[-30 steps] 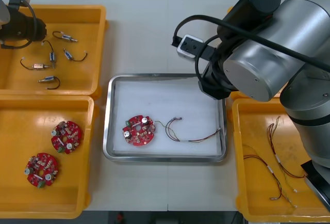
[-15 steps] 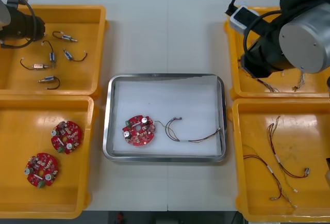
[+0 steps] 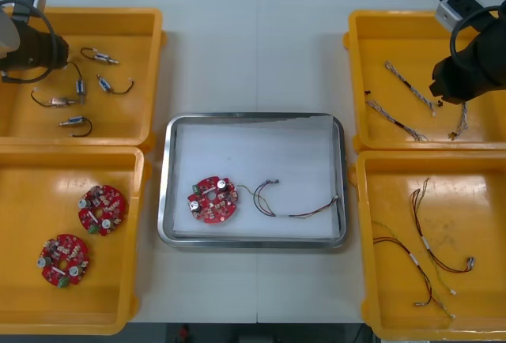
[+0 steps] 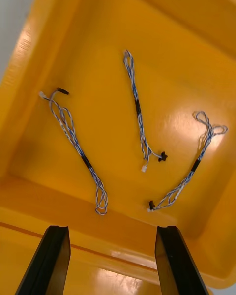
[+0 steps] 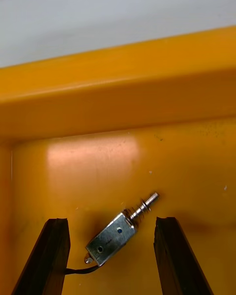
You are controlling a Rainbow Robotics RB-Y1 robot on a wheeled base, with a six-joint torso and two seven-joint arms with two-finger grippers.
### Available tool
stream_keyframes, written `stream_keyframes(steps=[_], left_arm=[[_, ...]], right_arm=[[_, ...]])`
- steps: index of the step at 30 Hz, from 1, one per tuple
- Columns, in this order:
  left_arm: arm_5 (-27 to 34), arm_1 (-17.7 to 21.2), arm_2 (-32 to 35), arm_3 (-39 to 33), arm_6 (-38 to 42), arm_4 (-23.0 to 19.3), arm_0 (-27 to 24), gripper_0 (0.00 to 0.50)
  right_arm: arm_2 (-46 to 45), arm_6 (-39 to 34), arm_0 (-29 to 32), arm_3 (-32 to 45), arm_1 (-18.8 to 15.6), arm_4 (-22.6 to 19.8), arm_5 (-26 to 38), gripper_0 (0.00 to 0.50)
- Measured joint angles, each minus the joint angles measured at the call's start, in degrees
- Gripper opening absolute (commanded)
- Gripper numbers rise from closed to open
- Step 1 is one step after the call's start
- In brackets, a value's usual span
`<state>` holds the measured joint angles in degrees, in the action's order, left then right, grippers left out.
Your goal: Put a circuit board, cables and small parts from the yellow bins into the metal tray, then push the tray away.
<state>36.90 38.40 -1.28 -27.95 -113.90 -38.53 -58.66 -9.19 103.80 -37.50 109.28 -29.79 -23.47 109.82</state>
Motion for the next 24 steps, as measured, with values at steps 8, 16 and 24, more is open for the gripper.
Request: stream_keyframes(steps=[8, 16, 24], left_arm=[[-2.54, -0.01, -1.39, 0.01, 0.00, -0.02, 1.04, 0.500], [-3.33, -0.01, -2.30, 0.00, 0.00, -0.87, 1.93, 0.500], [-3.92, -0.01, -2.35, 0.00, 0.00, -2.36, 2.09, 0.377]], right_arm=[[-3.52, -0.30, -2.54, -12.01, -0.30, 2.65, 0.00, 0.500], [-4.54, -0.30, -5.81, -21.20, -0.30, 6.85, -0.58, 0.500], [-7.92, -0.30, -7.54, -29.00, -0.30, 7.69, -8.29, 0.500]])
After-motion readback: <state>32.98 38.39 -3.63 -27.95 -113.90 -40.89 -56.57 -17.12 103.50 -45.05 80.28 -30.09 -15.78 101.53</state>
